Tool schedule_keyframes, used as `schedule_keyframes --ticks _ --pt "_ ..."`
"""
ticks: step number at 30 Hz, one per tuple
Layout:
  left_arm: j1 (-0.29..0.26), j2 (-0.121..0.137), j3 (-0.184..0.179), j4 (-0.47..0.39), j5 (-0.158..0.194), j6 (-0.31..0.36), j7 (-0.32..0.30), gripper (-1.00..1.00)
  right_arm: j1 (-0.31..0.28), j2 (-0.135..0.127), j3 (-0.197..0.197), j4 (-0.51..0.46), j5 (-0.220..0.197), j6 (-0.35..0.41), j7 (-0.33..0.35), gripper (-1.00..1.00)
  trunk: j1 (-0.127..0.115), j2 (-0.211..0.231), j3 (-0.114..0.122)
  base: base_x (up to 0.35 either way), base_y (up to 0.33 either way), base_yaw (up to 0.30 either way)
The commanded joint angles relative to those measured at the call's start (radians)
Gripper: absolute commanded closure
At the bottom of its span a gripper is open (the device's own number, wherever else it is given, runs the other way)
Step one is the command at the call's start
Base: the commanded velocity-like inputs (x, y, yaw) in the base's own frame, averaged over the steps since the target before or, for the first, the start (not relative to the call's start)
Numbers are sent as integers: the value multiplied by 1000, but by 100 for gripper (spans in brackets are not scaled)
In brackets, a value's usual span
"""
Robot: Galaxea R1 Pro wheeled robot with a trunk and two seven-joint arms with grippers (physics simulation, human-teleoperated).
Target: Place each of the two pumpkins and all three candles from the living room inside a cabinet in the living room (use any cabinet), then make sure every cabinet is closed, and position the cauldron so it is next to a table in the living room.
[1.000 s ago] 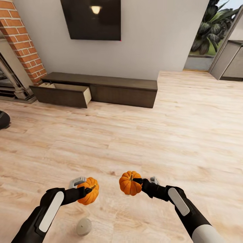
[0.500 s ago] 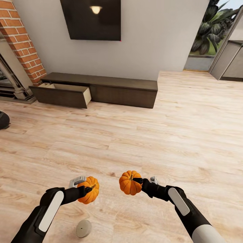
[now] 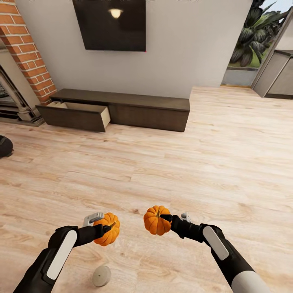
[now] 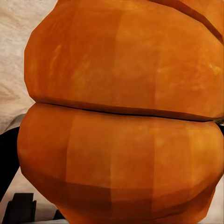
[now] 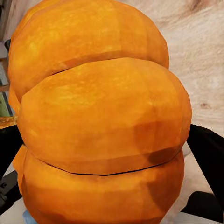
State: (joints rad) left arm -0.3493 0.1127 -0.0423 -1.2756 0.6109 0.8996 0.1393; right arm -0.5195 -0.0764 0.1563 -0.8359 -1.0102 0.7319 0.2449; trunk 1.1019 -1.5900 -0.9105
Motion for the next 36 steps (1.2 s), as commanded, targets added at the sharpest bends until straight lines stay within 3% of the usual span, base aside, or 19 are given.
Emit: schedule_keyframes --ticks 1,16,18,24,27,32,36 --pt "0 1 -2 -1 10 3 11 100 -1 -1 2 0 2 1 3 100 -4 7 3 0 0 0" --pt "-2 13 -3 8 2 8 21 100 -1 -4 3 -7 20 -29 5 100 -61 112 65 0 0 0" --pt "-2 19 -2 9 2 8 22 100 -1 -6 3 -8 44 -36 4 100 -69 126 74 0 0 0" --pt "-4 28 -2 126 -7 -1 68 100 1 -3 3 11 242 -170 -5 100 -92 168 103 0 0 0" --pt "-6 28 -5 191 -27 -20 83 100 1 -3 2 14 310 -212 -11 100 -104 189 117 0 0 0" --pt "-7 21 -6 307 -152 -158 90 100 1 -2 3 65 390 -325 -40 100 -123 224 141 0 0 0" --pt "-7 11 -8 370 -186 -234 90 100 1 -2 4 112 403 -385 -104 100 -138 252 160 0 0 0"
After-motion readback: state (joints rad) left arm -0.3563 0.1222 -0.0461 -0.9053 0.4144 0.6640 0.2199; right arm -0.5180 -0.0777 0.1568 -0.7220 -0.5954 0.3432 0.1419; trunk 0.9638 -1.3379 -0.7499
